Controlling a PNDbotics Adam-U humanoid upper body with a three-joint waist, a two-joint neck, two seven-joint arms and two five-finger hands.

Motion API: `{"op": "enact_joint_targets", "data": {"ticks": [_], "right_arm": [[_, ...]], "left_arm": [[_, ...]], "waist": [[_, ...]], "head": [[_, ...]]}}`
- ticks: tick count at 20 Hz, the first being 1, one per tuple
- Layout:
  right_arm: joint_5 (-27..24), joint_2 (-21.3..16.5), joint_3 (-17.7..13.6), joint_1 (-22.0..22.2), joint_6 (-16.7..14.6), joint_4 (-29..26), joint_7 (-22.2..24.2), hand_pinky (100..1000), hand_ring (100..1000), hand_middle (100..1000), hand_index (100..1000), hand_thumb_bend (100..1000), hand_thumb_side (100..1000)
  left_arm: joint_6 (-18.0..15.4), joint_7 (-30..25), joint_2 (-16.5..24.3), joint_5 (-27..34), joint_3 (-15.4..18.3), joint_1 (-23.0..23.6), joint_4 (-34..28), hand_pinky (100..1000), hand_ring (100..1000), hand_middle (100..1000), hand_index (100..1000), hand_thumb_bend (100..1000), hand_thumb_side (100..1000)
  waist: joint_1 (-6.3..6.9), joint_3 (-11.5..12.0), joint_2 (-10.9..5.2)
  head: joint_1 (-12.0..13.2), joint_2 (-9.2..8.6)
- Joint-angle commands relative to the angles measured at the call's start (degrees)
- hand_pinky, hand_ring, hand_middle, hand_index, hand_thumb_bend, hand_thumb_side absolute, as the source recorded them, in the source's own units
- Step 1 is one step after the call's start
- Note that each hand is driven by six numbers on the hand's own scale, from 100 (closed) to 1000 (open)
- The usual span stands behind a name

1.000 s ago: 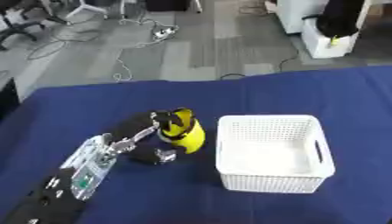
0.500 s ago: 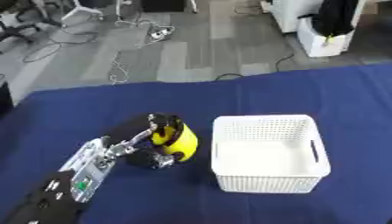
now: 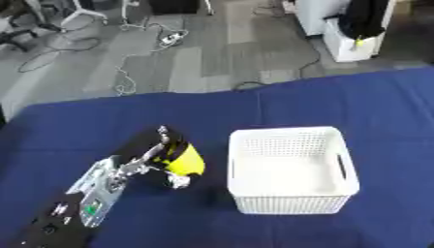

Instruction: Pick up objects on the table and place them in the box.

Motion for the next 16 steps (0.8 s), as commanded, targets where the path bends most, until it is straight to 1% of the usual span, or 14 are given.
{"op": "enact_joint_targets", "data": {"ticks": [1,3,4,5,6,7,8,9,10,11,12,13,14,16], "right_arm": [[0.2,-0.3,0.0,-0.5,-4.1,-1.0,4.0,524,653,805,1000,915,517],[0.2,-0.3,0.0,-0.5,-4.1,-1.0,4.0,524,653,805,1000,914,517],[0.2,-0.3,0.0,-0.5,-4.1,-1.0,4.0,524,653,805,1000,914,517],[0.2,-0.3,0.0,-0.6,-4.1,-1.0,4.0,524,653,805,1000,915,517],[0.2,-0.3,0.0,-0.6,-4.1,-1.0,4.0,524,653,805,1000,915,517],[0.2,-0.3,0.0,-0.6,-4.1,-1.0,4.0,524,653,805,1000,914,517],[0.2,-0.4,0.0,-0.6,-4.0,-1.0,4.0,524,653,805,1000,915,517],[0.2,-0.4,0.0,-0.6,-4.0,-1.0,4.0,524,653,805,1000,914,517],[0.2,-0.4,0.0,-0.6,-4.0,-1.0,4.0,524,653,805,1000,914,517],[0.2,-0.4,0.0,-0.6,-4.0,-1.0,4.0,524,653,805,1000,914,517],[0.2,-0.4,0.0,-0.6,-4.0,-1.0,4.0,524,653,805,1000,914,517],[0.2,-0.4,0.0,-0.6,-4.0,-1.0,4.0,524,653,805,1000,915,517],[0.2,-0.4,0.1,-0.6,-4.0,-1.0,4.0,523,653,805,1000,915,516],[0.2,-0.4,0.1,-0.6,-4.1,-1.0,4.0,523,653,805,1000,915,516]], "left_arm": [[0.3,2.7,0.5,0.1,0.7,-0.8,1.0,121,100,303,484,415,425],[0.1,4.2,0.3,0.2,0.7,-0.9,1.9,100,100,243,435,435,392],[0.0,4.7,0.3,0.3,0.6,-0.9,2.3,100,100,243,435,435,392],[-0.2,5.0,0.2,0.3,0.6,-0.9,2.6,100,100,148,401,460,361],[-0.4,5.2,0.2,0.2,0.6,-0.9,2.9,100,100,148,401,460,361],[-0.6,5.4,0.2,0.2,0.6,-0.9,3.1,100,100,100,362,451,352],[-0.7,5.5,0.2,0.2,0.6,-0.9,3.3,100,100,100,340,430,362],[-0.9,5.5,0.3,0.2,0.6,-0.9,3.4,100,100,100,304,382,391],[-1.0,5.5,0.3,0.2,0.6,-1.0,3.5,100,100,100,304,382,391],[-1.1,5.3,0.3,0.2,0.6,-1.0,3.5,100,100,100,242,247,492],[-1.1,5.2,0.4,0.2,0.6,-1.0,3.6,100,100,100,270,326,432],[-1.1,5.1,0.4,0.1,0.7,-1.0,3.5,100,100,100,198,100,618],[-0.9,5.2,0.5,-0.2,0.7,-1.1,3.4,100,100,100,190,100,650],[-0.7,5.6,0.7,-1.2,0.7,-1.1,2.9,100,100,100,179,100,656]], "waist": [[-0.17,-0.2,-0.57],[-0.15,-0.3,-0.55],[-0.14,-0.3,-0.54],[-0.12,-0.3,-0.54],[-0.1,-0.3,-0.54],[-0.08,-0.3,-0.54],[-0.06,-0.2,-0.54],[-0.05,-0.1,-0.53],[-0.04,-0.1,-0.53],[-0.04,0.0,-0.53],[-0.05,0.1,-0.52],[-0.06,0.1,-0.51],[-0.07,0.1,-0.5],[-0.1,0.2,-0.47]], "head": [[0.4,-0.67],[0.4,-0.72],[0.4,-0.72],[0.4,-0.72],[0.4,-0.71],[0.4,-0.7],[0.4,-0.7],[0.4,-0.69],[0.4,-0.68],[0.4,-0.68],[0.4,-0.67],[0.4,-0.68],[0.4,-0.67],[0.4,-0.67]]}}
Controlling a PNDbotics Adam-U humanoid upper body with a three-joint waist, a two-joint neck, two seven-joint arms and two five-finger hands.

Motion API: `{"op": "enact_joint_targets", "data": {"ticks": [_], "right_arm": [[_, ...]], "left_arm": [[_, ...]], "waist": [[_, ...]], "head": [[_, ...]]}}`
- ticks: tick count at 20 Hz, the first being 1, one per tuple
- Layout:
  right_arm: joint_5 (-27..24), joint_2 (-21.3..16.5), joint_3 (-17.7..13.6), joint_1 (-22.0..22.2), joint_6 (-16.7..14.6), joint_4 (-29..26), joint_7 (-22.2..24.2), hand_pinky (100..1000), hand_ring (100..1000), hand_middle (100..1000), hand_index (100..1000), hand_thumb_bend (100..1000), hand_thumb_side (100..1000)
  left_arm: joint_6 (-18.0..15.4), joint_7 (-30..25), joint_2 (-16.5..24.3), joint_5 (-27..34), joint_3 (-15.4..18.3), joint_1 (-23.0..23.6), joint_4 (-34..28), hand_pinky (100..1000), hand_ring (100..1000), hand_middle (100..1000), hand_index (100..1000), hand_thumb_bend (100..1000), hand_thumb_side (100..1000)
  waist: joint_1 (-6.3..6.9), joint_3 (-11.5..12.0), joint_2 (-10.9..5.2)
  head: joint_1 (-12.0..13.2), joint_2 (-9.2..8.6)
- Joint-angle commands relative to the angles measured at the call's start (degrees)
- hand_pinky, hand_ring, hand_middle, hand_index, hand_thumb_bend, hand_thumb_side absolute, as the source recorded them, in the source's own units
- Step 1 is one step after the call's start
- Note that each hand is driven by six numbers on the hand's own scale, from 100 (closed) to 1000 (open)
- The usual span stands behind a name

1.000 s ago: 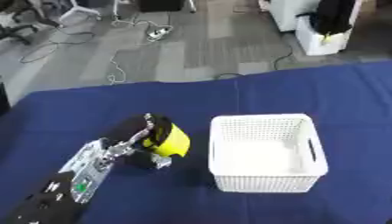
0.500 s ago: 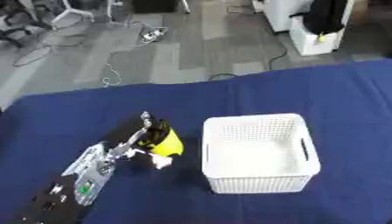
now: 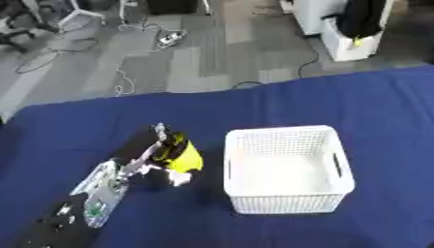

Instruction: Pick up objects on the table and place them in the box.

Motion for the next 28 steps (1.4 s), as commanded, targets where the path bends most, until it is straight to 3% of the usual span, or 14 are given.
{"op": "enact_joint_targets", "data": {"ticks": [1,2,14,28], "right_arm": [[0.3,-0.5,0.1,-0.5,-4.1,-1.0,4.0,523,653,805,1000,915,516],[0.3,-0.5,0.1,-0.5,-4.1,-1.0,4.0,523,653,805,1000,922,518],[0.7,-0.3,0.1,-0.5,-4.2,-1.0,4.0,522,652,806,1000,915,517],[0.9,-0.3,0.0,-0.3,-3.7,-1.0,4.0,522,652,806,1000,917,517]], "left_arm": [[0.3,0.4,1.5,-1.6,0.4,-0.6,-0.6,100,100,100,169,100,637],[0.1,0.5,1.6,-2.2,0.3,-0.7,-1.0,100,100,100,169,100,603],[-2.5,-1.6,2.2,-1.7,-0.1,-0.8,-5.0,100,100,100,144,100,604],[-0.8,-3.6,3.9,0.9,-0.8,-1.1,-15.9,100,100,100,140,100,608]], "waist": [[-0.26,0.1,-0.6],[-0.27,0.2,-0.58],[-0.28,0.4,-0.39],[-0.07,0.9,-0.74]], "head": [[0.4,-0.65],[0.4,-0.66],[0.4,-0.5],[0.2,-0.4]]}}
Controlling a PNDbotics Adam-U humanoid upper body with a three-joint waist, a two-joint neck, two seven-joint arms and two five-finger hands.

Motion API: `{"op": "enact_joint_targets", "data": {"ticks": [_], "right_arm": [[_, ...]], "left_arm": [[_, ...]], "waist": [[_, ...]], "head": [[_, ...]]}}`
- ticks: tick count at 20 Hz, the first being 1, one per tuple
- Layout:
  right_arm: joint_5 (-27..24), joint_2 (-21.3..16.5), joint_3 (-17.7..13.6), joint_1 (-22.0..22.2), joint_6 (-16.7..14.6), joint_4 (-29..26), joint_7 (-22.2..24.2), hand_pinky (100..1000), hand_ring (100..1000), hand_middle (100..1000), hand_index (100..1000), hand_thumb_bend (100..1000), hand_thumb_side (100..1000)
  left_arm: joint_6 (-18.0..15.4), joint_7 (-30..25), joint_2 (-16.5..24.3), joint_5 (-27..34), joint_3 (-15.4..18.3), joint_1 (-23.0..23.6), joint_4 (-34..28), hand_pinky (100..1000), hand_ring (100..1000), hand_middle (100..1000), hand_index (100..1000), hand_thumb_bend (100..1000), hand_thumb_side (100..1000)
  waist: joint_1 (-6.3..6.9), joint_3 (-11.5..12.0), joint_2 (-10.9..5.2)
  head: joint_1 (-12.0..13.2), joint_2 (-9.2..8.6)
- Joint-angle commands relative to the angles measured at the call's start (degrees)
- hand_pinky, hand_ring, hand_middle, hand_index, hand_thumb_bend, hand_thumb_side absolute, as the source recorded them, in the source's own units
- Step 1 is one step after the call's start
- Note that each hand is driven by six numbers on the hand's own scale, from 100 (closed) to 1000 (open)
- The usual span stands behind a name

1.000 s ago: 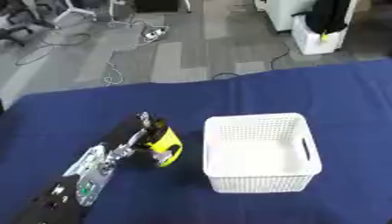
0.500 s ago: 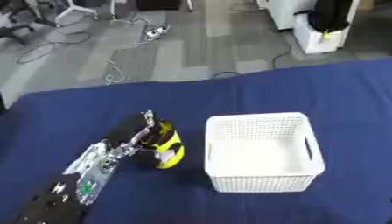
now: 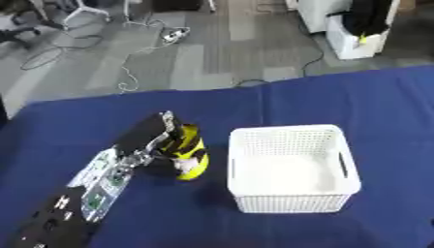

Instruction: Pick up objects on the table and place them in the box.

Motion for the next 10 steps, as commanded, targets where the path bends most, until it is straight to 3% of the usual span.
{"op": "enact_joint_targets", "data": {"ticks": [1,10], "right_arm": [[-0.1,-0.4,0.0,-0.3,-3.8,-1.0,3.9,522,652,806,1000,914,517],[-0.3,-0.5,-0.1,-0.2,-3.4,-1.0,3.9,522,652,806,1000,914,518]], "left_arm": [[0.4,-0.7,2.4,1.1,0.1,-1.1,-3.2,100,100,100,139,100,608],[1.5,-1.7,3.3,3.1,0.1,-1.9,-9.6,100,100,100,137,100,614]], "waist": [[-0.17,0.2,-1.1],[0.01,0.3,-1.6]], "head": [[0.2,-0.41],[0.1,-0.42]]}}
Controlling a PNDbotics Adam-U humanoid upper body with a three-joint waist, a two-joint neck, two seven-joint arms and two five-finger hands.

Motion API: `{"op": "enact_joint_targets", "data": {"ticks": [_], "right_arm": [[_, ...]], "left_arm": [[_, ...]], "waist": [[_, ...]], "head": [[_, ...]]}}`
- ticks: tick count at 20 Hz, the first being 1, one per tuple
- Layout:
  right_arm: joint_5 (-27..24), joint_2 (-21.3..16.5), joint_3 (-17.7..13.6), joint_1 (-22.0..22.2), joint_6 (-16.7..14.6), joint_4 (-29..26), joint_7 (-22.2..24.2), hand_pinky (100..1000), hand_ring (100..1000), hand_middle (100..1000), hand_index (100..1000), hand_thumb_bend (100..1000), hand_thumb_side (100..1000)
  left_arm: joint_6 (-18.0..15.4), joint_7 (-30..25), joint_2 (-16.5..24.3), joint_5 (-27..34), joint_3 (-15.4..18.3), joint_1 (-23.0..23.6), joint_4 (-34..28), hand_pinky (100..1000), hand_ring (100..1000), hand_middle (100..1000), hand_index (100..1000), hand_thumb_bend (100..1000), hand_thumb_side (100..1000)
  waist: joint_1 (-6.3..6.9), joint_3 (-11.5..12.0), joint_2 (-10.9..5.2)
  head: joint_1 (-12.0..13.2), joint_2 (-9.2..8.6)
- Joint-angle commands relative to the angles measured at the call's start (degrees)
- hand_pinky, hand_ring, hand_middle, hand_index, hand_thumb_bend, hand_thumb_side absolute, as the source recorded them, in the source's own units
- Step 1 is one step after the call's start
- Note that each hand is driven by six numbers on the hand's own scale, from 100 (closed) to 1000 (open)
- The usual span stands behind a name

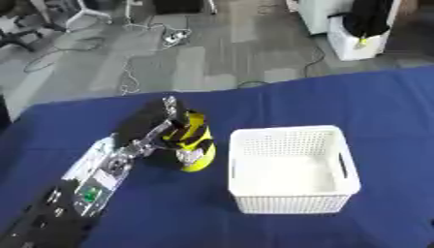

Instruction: Pick up objects on the table and place them in the box.

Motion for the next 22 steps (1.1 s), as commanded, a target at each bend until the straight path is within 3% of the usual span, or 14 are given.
{"op": "enact_joint_targets", "data": {"ticks": [1,11,22], "right_arm": [[-0.3,-0.6,-0.1,-0.2,-3.5,-1.0,3.8,522,652,805,1000,915,519],[-1.1,-1.3,0.1,-0.2,-2.9,-1.0,3.8,523,653,805,1000,914,520],[-1.0,-1.6,0.6,-1.9,-2.9,-1.0,3.8,522,652,806,1000,913,522]], "left_arm": [[0.4,-0.5,2.5,1.0,0.3,-1.7,-3.8,100,100,100,139,100,613],[1.2,-4.7,2.5,4.9,-2.0,-8.7,-9.0,100,100,100,136,100,590],[-3.1,-7.3,-1.2,7.4,-5.9,-16.8,-0.6,100,100,100,140,100,614]], "waist": [[-0.17,0.2,-1.24],[0.22,0.0,-2.17],[1.65,-4.3,-0.97]], "head": [[0.1,-0.41],[0.3,-0.47],[1.8,-1.89]]}}
